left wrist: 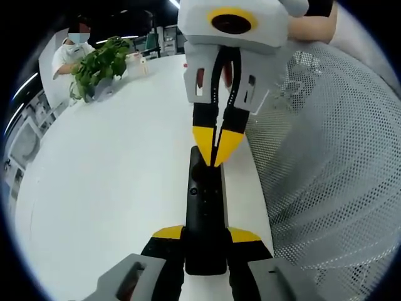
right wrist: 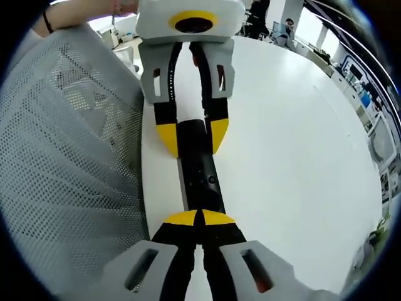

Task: Press the specified remote control buttons in sequence, fully releasing each button before pressing the next.

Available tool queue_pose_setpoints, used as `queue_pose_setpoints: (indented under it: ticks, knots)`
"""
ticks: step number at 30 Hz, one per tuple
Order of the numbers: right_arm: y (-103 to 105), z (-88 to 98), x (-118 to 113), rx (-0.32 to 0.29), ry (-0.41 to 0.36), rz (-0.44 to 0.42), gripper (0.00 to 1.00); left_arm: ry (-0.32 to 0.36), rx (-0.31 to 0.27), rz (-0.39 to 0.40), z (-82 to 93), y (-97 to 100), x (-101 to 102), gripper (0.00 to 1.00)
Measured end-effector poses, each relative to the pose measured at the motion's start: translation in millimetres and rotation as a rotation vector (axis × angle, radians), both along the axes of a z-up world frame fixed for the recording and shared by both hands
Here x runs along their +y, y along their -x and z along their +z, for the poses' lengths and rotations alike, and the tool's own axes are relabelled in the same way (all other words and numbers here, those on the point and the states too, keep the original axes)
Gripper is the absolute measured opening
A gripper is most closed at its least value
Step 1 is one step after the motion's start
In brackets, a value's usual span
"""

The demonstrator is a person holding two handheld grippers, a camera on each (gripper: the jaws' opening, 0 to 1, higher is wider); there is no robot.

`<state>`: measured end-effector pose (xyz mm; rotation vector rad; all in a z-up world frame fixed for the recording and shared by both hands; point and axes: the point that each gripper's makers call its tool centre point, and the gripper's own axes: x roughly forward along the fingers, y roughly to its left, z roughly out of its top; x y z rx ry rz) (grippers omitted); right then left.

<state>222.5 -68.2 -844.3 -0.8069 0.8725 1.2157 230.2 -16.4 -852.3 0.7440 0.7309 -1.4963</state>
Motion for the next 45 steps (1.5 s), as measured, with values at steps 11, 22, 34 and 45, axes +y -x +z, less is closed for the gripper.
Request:
queue_pose_setpoints:
  ticks: [11,22,34,45]
  knots:
    - [-3,-0.1,9,-0.016,-0.020,0.014,0.00,0.002,0.001,0.000,0.1,-0.2,0,0.25]
    - [-6,0.3,8,0.042,-0.079,-0.080,0.00,0.005,0.003,0.002,0.4,-0.5,0,0.25]
    - [-5,0.4,7,0.101,-0.123,-0.153,0.00,0.009,0.005,0.010,0.2,-0.2,0,0.25]
    - [-3,0.8,11,0.034,-0.079,-0.076,0.00,0.007,0.003,0.013,0.5,-0.1,0,0.25]
